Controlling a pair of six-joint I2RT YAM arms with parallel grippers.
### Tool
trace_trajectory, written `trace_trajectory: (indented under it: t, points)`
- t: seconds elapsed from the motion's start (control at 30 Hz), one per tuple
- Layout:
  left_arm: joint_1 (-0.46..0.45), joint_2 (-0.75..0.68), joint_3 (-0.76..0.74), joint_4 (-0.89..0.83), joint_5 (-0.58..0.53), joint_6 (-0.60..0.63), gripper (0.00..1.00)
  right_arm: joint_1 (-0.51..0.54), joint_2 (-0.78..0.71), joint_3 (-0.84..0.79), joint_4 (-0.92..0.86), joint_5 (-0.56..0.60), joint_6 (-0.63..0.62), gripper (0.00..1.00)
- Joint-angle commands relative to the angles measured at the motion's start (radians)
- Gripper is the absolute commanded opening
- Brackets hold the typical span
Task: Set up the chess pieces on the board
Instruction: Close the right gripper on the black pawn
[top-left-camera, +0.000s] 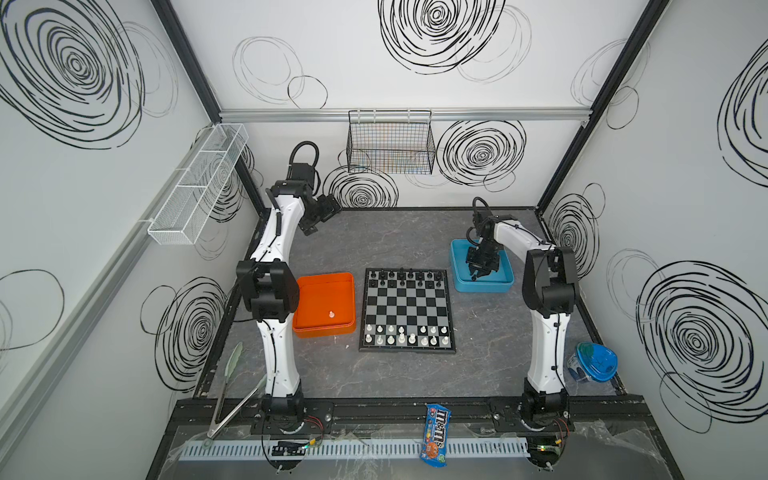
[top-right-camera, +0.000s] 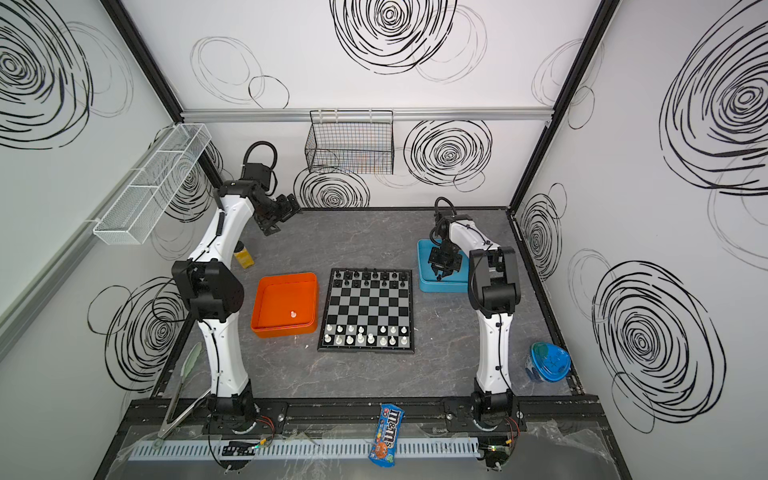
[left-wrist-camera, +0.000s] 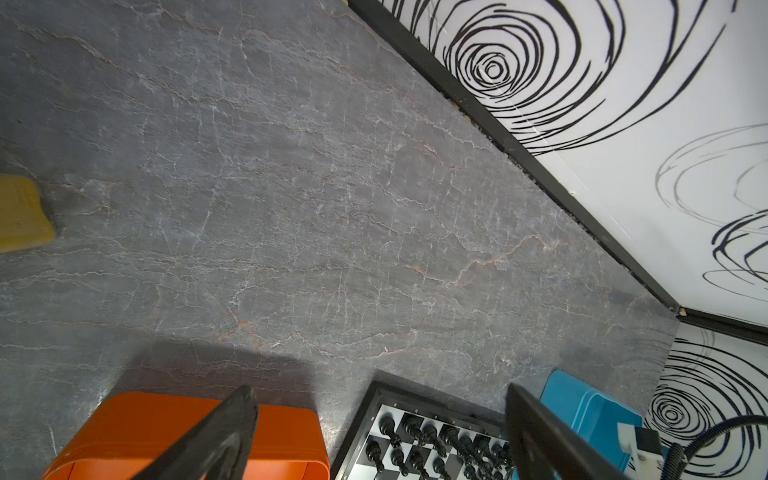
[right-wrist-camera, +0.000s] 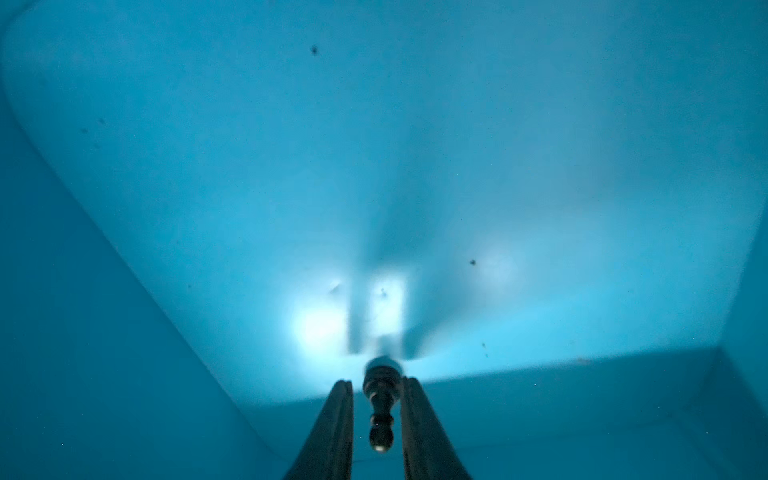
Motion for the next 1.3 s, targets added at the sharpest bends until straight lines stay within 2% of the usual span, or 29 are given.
trace_trajectory:
  t: [0.0, 0.3, 0.77, 1.27]
  points:
    - [0.002, 0.014, 0.028, -0.012, 0.004, -0.003, 0.96, -0.004, 0.009, 0.018, -0.038, 0.022, 0.001, 0.25]
    - [0.0, 0.014, 0.026, -0.013, 0.004, -0.003, 0.96, -0.004, 0.006, 0.009, -0.044, 0.023, 0.003, 0.25]
    - [0.0, 0.014, 0.025, -0.012, 0.01, -0.004, 0.96, -0.004, 0.007, 0.016, -0.056, 0.02, 0.0, 0.16]
    - [-0.001, -0.008, -0.001, -0.019, 0.0, -0.006, 0.96, -0.007, 0.018, 0.144, -0.124, 0.037, -0.008, 0.12]
